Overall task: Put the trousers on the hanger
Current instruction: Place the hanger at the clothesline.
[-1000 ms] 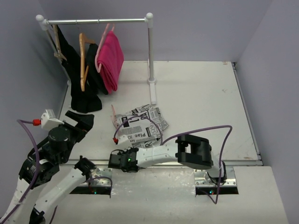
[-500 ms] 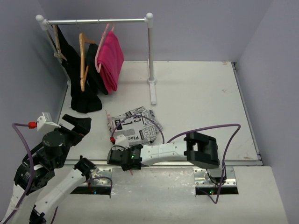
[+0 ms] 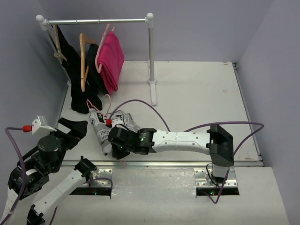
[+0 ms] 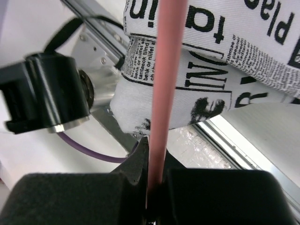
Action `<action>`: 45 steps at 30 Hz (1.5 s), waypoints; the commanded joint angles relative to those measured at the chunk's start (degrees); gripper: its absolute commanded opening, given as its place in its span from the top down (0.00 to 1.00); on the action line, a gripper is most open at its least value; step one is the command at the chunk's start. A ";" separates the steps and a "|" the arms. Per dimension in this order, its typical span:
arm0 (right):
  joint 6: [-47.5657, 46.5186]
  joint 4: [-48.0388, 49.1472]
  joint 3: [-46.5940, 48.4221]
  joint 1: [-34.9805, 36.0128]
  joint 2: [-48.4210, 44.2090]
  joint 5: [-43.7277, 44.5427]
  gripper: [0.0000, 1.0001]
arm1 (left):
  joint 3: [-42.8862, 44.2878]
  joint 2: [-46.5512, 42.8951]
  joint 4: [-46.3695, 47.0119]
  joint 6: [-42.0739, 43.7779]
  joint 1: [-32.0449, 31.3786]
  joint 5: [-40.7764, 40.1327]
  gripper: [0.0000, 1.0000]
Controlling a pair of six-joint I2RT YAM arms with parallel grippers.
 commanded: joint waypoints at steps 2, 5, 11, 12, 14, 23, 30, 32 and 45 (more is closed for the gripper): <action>-3.90 -0.13 8.76 -3.49 -6.70 3.55 1.00 | -1.22 -0.84 1.06 -0.07 -1.59 4.46 0.08; -5.71 -5.39 14.56 -5.95 -7.26 4.26 1.00 | -3.33 -1.14 3.25 1.17 -1.64 9.50 0.10; -8.31 -13.62 21.01 -10.68 -9.60 5.77 1.00 | -8.01 -1.36 9.62 1.36 -1.69 18.18 0.15; -8.88 -14.66 21.95 -11.54 -10.13 6.24 1.00 | -9.54 -1.35 11.08 1.34 -1.64 19.89 0.16; -10.08 -16.69 25.46 -12.52 -10.48 8.48 1.00 | -11.65 -0.78 12.58 1.27 -1.64 21.85 0.21; -13.90 -27.21 36.39 -17.54 -9.86 10.19 1.00 | -8.33 1.44 12.18 4.19 -1.65 19.28 0.23; -15.31 -29.01 33.51 -17.79 -13.55 8.65 1.00 | -13.40 4.26 18.37 5.22 -1.64 21.58 0.27; -15.50 -29.98 33.34 -17.82 -14.89 7.91 1.00 | -15.18 5.72 21.84 6.55 -1.64 24.39 0.26; -16.22 -30.20 18.68 -17.86 -24.90 5.87 1.00 | -18.35 13.44 41.82 6.19 -1.64 41.11 0.19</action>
